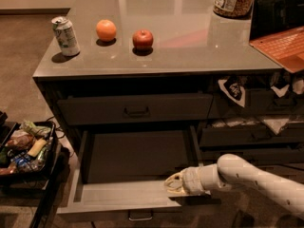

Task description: Open middle drawer

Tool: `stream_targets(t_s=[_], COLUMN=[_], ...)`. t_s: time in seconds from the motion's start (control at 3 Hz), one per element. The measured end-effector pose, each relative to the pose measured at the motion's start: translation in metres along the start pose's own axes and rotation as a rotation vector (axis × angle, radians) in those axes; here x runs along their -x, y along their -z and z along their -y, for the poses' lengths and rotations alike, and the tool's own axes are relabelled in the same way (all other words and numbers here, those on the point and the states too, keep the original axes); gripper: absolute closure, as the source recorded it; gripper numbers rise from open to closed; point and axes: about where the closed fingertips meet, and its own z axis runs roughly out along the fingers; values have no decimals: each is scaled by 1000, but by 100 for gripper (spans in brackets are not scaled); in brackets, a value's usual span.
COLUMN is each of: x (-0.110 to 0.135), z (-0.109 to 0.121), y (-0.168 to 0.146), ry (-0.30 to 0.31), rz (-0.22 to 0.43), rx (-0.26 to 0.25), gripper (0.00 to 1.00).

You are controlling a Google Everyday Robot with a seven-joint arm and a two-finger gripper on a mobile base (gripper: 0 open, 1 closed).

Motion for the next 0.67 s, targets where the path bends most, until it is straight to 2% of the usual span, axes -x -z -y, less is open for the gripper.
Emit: stream_targets(t_s=[0.33,0.67], x=[-8,-19], z=[7,-2], y=[12,4], ry=[-106,-159], rz=[-58,-87], rx=[31,91], gripper=[100,100])
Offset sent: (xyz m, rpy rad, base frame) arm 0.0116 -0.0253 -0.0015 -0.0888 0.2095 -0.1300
